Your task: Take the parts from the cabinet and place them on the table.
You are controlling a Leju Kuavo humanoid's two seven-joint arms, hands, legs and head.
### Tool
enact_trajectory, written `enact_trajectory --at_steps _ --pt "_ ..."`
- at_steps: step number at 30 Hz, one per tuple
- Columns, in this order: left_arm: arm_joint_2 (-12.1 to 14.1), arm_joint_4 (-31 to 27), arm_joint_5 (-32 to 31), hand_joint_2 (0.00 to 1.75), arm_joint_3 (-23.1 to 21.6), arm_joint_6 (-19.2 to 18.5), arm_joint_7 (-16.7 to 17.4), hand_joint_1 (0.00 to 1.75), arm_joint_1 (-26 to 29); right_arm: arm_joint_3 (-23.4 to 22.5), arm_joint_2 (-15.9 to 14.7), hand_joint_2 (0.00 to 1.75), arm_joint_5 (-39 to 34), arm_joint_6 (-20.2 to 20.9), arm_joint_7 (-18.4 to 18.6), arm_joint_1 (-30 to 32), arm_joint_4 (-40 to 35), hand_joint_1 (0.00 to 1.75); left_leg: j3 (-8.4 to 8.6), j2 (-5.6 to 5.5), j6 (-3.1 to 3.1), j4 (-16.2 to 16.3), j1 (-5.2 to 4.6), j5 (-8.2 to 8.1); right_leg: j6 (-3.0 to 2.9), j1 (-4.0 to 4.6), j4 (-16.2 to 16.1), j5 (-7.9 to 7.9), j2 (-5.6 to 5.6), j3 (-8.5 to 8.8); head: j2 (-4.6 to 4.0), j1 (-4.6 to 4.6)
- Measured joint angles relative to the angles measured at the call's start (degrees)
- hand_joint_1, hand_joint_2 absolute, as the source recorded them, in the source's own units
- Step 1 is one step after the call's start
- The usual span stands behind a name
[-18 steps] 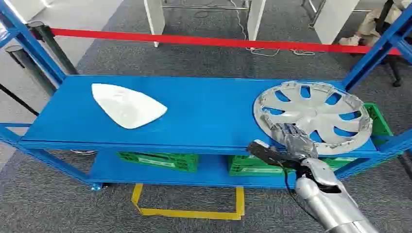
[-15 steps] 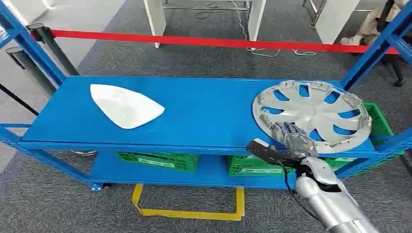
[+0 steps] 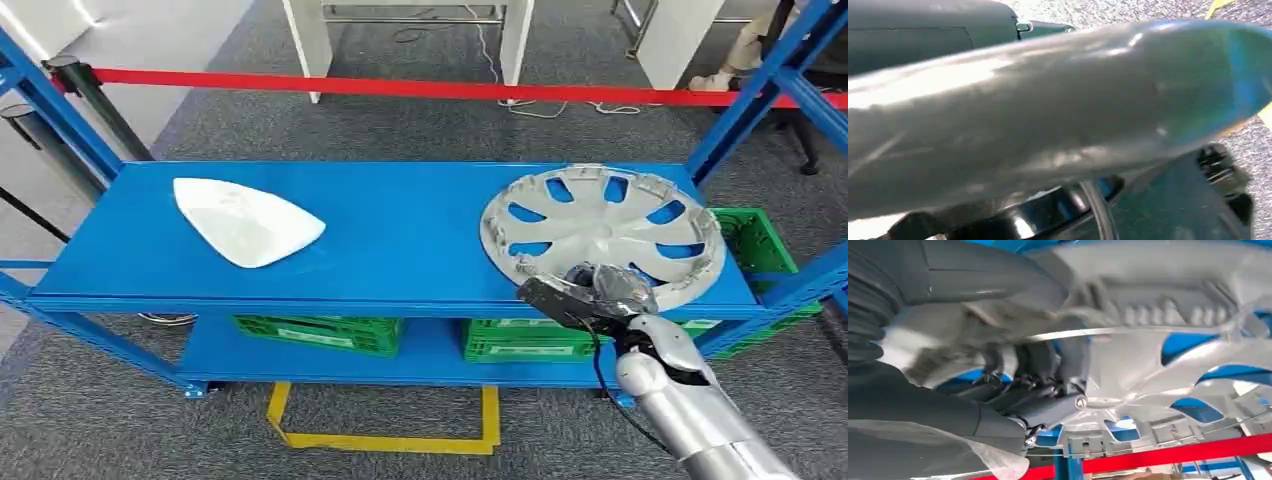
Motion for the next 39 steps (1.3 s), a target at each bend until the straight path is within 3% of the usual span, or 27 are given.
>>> enact_trajectory --at_steps 3,5,7,8,9,10,11,13,15,16,18,19,20,21,23,24,25,26,28,29,30,33,35,36,38,39 --pt "0.07 0.00 0.00 0.00 0.02 0.00 0.00 0.00 0.23 0.00 0.00 1.75 -0.04 -0.09 -0.04 -0.15 0.20 1.75 -0.36 0.01 0.84 -0.01 -0.21 0.27 1.01 -0.26 -0.38 0.33 -0.04 -0.11 0.02 0.04" --pt "0.02 0.00 -0.02 0.00 0.04 0.00 0.00 0.00 0.05 0.11 -0.02 1.75 -0.07 0.00 -0.13 -0.10 0.31 1.75 -0.19 0.13 1.62 -0.55 0.08 0.68 1.45 -0.38 1.86 -1.78 -0.09 -1.58 0.00 0.37" --pt "0.02 0.00 -0.02 0.00 0.04 0.00 0.00 0.00 -0.06 0.39 0.00 1.75 -0.09 0.00 -0.15 0.02 0.46 1.75 -0.38 0.12 1.97 -0.53 0.01 0.75 1.60 -0.42 10.35 -5.98 -0.09 -5.37 0.00 0.39" --pt "0.02 0.00 -0.02 0.00 0.04 0.00 0.00 0.00 -0.04 0.44 0.00 1.75 -0.09 -0.04 -0.15 0.06 0.55 1.75 -0.39 0.11 2.03 -0.52 -0.04 0.72 1.71 -0.40 14.69 -7.41 -0.09 -7.47 0.00 0.46" --pt "0.07 0.00 -0.02 0.00 0.04 0.00 0.00 0.00 0.07 0.50 0.00 1.75 -0.13 -0.07 -0.15 0.06 0.66 1.75 -0.34 0.10 2.08 -0.51 -0.08 0.68 1.81 -0.40 17.05 -7.60 -0.09 -8.74 0.00 0.44" --pt "0.07 0.00 -0.02 0.00 0.04 0.00 0.00 0.00 0.15 0.57 0.00 1.75 -0.17 -0.09 -0.20 0.05 0.68 1.75 -0.23 0.10 2.09 -0.50 -0.08 0.65 1.82 -0.43 16.42 -6.36 -0.09 -8.64 0.00 0.42" --pt "0.07 0.00 -0.02 0.00 0.07 -0.02 0.00 0.00 0.14 0.63 0.00 1.75 -0.20 -0.11 -0.20 0.01 0.68 1.75 -0.14 0.09 2.05 -0.49 -0.07 0.58 1.78 -0.43 13.57 -4.22 -0.11 -7.42 0.00 0.44" --pt "-0.02 0.00 -0.02 0.00 0.07 -0.07 -0.07 0.00 0.05 0.79 0.00 1.75 -0.37 -0.15 -0.35 -0.18 0.68 1.75 0.19 0.07 1.81 -0.47 -0.04 0.39 1.44 -0.43 3.70 0.81 -0.19 -2.72 0.00 0.46" --pt "-0.02 0.00 -0.02 0.00 0.07 -0.13 -0.18 0.00 -0.04 1.00 0.00 1.75 -0.59 -0.30 -0.68 -0.47 0.66 1.75 -0.10 -0.01 1.19 -0.01 -0.46 0.09 0.98 -0.23 -0.51 0.27 -0.10 -0.32 0.00 0.42" --pt "0.00 0.00 0.00 1.75 0.09 -0.31 -0.37 0.00 -0.04 1.12 0.00 1.75 -0.68 -0.46 -0.81 -0.49 0.66 1.75 -0.14 0.03 0.89 -0.19 -0.40 0.28 0.87 -0.18 -0.18 0.34 -0.10 -0.46 0.00 0.22" --pt "0.00 0.00 0.24 1.75 0.11 -1.90 -1.82 0.00 -0.04 1.18 -0.02 1.75 -1.01 -0.79 -0.96 -0.50 0.66 1.75 0.04 0.02 0.40 -0.35 -0.24 0.38 0.30 0.01 -0.20 0.34 -0.08 -0.40 0.00 0.31" --pt "0.02 0.00 0.68 1.75 0.15 -2.88 -2.70 0.00 -0.07 1.18 0.00 1.75 -1.11 -0.87 -1.07 -0.54 0.63 1.75 -0.03 -0.01 0.02 0.01 -0.17 -0.10 -0.20 -0.40 -0.72 0.67 -0.19 -0.04 0.00 0.35" --pt "0.02 0.00 0.70 1.75 0.26 -3.61 -3.50 0.00 -0.08 1.20 0.00 1.75 -1.18 -0.85 -1.25 -0.54 0.63 1.75 -0.47 0.03 -0.35 1.49 -0.11 -1.36 -0.34 -0.41 -0.78 0.72 -0.28 0.08 0.00 0.02" --pt "-0.07 0.00 0.85 1.75 0.35 -4.07 -3.91 0.00 -0.11 1.22 0.00 1.75 -1.20 -0.85 -1.38 -0.52 0.66 1.75 -1.84 0.03 -0.55 4.69 -0.04 -3.46 -0.79 -0.42 -0.78 0.69 -0.38 0.08 0.00 -0.15" --pt "-0.07 0.00 1.22 1.75 0.52 -4.88 -4.74 0.00 -0.09 1.22 -0.02 1.75 -1.29 -0.85 -1.55 -0.42 0.66 1.75 -5.72 0.03 -0.88 13.61 0.12 -7.62 -0.85 -0.38 -0.77 0.67 -0.44 0.04 0.00 -0.04" --pt "-0.07 0.00 1.31 1.75 0.57 -5.01 -5.12 0.00 -0.06 1.22 -0.02 1.75 -1.29 -0.87 -1.71 -0.38 0.66 1.75 -7.01 0.03 -1.00 16.62 0.17 -8.41 -0.86 -0.38 -0.75 0.66 -0.44 0.04 0.00 -0.11" --pt "-0.04 0.00 1.47 1.75 0.63 -4.94 -5.18 0.00 -0.05 1.22 -0.02 1.75 -1.31 -0.90 -1.79 -0.34 0.68 1.75 -6.95 0.03 -1.10 16.66 0.30 -7.60 -0.85 -0.40 -0.74 0.66 -0.43 0.09 0.00 -0.04" --pt "-0.04 0.00 1.57 1.75 0.72 -4.43 -5.11 0.00 -0.08 1.22 -0.02 1.75 -1.31 -0.98 -1.97 -0.31 0.68 1.75 -5.90 0.03 -1.13 14.47 0.44 -5.77 -0.84 -0.42 -0.70 0.65 -0.39 0.11 0.00 -0.09" --pt "-0.04 -0.02 1.75 1.75 0.98 -2.36 -4.96 0.00 -0.10 1.22 0.00 1.75 -1.55 -1.27 -2.23 -0.27 0.66 1.75 -1.50 0.04 -1.14 5.31 0.76 -0.76 -0.58 -0.57 -0.47 0.51 -0.26 0.27 0.00 -0.07" --pt "-0.09 0.00 1.88 1.75 1.05 -1.57 -4.98 0.00 -0.09 1.22 -0.02 1.75 -1.81 -1.40 -2.30 -0.17 0.66 1.75 0.02 0.02 -1.22 1.70 0.89 0.04 -0.21 -0.52 -0.37 0.40 -0.23 0.16 0.00 -0.09" --pt "-0.20 0.00 1.90 1.75 1.11 -1.13 -5.01 0.00 -0.13 1.09 -0.15 1.75 -1.97 -1.64 -2.34 -0.11 0.63 1.75 0.61 -0.03 -1.04 0.50 0.55 -0.46 0.16 -0.07 0.16 0.32 -0.11 -0.29 0.00 -0.20" --pt "-0.17 -0.02 2.05 1.75 1.40 -0.74 -5.14 0.00 -0.01 1.03 -0.48 1.75 -2.19 -1.88 -2.40 0.21 0.59 1.75 0.07 -0.02 0.21 0.56 0.26 -0.57 1.13 -0.38 -0.37 0.84 -0.04 -0.52 0.02 0.02" --pt "-0.20 -0.02 2.05 1.75 1.48 -0.68 -5.14 0.00 -0.09 1.01 -0.81 1.75 -2.19 -1.90 -2.40 0.48 0.57 1.75 0.21 0.18 1.05 -0.08 0.56 -0.05 1.63 -0.54 0.54 -0.38 -0.02 -1.38 0.00 0.11" --pt "-0.22 -0.02 2.10 1.75 1.51 -0.50 -5.14 0.00 -0.17 1.01 -0.92 1.75 -2.21 -1.90 -2.43 0.53 0.57 1.75 0.12 0.17 1.41 -0.08 0.55 -0.04 1.70 -0.49 3.42 -2.33 -0.09 -2.75 0.00 0.33" --pt "-0.22 -0.02 2.51 1.75 1.64 -0.33 -5.09 0.00 -0.21 1.09 -0.94 1.75 -2.45 -1.86 -2.97 0.78 0.57 1.75 0.02 0.24 1.72 -0.07 0.37 -0.09 1.81 -0.49 13.16 -6.57 -0.09 -7.13 0.00 0.31" --pt "-0.13 -0.02 2.54 1.75 1.86 -0.54 -4.81 0.00 -0.20 1.09 -1.09 1.75 -2.77 -1.81 -3.69 0.83 0.57 1.75 0.02 0.24 1.78 -0.05 0.30 -0.10 1.87 -0.48 16.92 -7.59 -0.10 -8.97 0.00 0.35"
